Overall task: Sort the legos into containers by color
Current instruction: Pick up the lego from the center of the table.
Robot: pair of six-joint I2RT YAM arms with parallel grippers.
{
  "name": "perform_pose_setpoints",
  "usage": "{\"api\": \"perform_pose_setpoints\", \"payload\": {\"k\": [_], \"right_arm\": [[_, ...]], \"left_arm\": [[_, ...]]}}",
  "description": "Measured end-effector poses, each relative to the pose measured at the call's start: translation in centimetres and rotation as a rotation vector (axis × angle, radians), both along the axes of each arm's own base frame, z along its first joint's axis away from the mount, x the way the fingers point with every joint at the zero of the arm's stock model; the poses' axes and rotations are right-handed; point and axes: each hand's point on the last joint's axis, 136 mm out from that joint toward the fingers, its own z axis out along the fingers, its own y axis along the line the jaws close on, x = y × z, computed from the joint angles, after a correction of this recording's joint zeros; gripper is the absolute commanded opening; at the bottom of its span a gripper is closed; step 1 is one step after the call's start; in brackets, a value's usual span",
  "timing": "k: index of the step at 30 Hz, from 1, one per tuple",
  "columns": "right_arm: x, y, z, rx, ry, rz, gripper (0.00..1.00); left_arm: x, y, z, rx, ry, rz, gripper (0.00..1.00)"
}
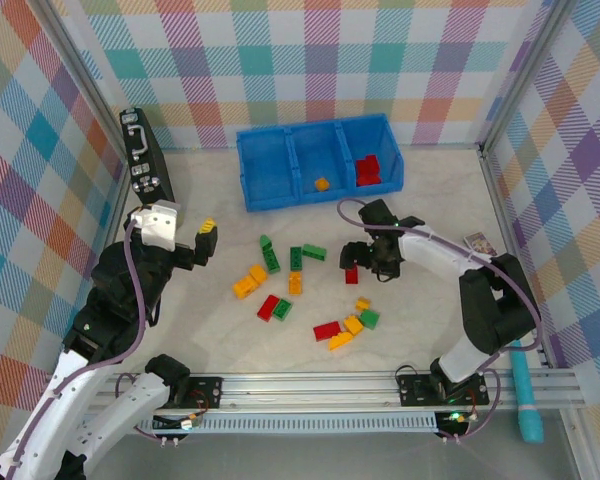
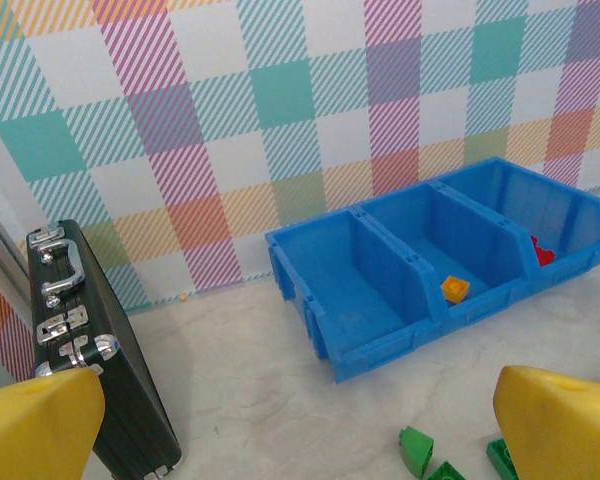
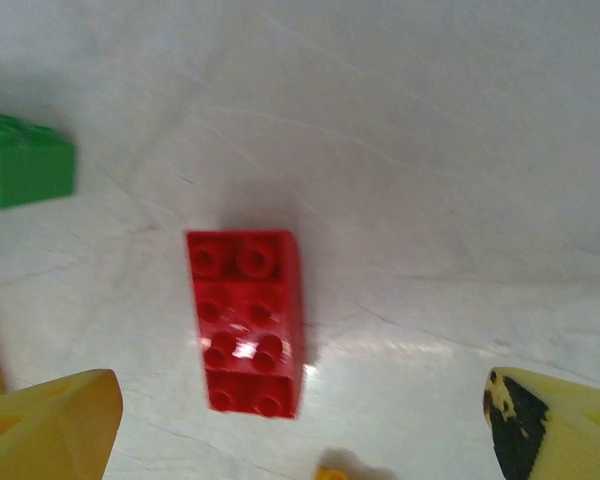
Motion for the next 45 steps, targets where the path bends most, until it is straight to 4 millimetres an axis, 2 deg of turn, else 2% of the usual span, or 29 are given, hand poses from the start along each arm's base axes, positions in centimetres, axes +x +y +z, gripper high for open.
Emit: {"api": "perform_pose_setpoints", "payload": {"k": [5,10,13,19,24,27,34,36,38,42,45], "right_arm": [[1.0,1.0,-0.2,0.031,-0.037,0.012,0.85],[0.5,1.2,-2.0,-0.012,0.001,0.031,0.79],[0.4,1.5,-2.4,-0.036,0.002,0.046,0.75],[0.9,1.9,-3.2,-0.118,-0.004,0.083,0.48],[0.8,1.4,-3.9,-0.177,0.016,0.084,0.43],[0.7,1.2,-4.5,-0.203,0.037,0.092,0.36],[0.8,0.6,-4.1,-0.248,0.040,0.106,0.29],[1.2,0.4,-3.4,-0.276,0.035,0.122,0.28],[2.6,0.3,-2.0,-0.296,0.009,0.135,0.28],[8.1,0.4,3.1,-0.301,-0.140,0.141,0.29],[13.4,-1.3,7.7,-0.323,-0.270,0.097,0.29]], "left_arm": [[-0.1,-0.1,-0.1,0.004,0.006,-0.004,1.00],[-0.1,-0.3,0.3,0.017,0.011,-0.013,1.00],[-0.1,-0.5,0.3,0.024,0.013,-0.019,1.00],[0.2,-0.9,-0.1,0.036,0.027,-0.032,1.00],[0.1,-1.0,-0.3,0.044,0.034,-0.036,1.00],[0.1,-1.0,-0.4,0.047,0.038,-0.036,1.00],[0.4,-1.2,-0.7,0.057,0.048,-0.037,1.00],[0.4,-1.2,-0.8,0.060,0.049,-0.038,1.00],[0.4,-1.2,-0.8,0.064,0.048,-0.037,1.00],[0.4,-1.0,-0.7,0.077,0.045,-0.031,1.00],[0.4,-0.9,-0.8,0.084,0.042,-0.023,1.00]]}}
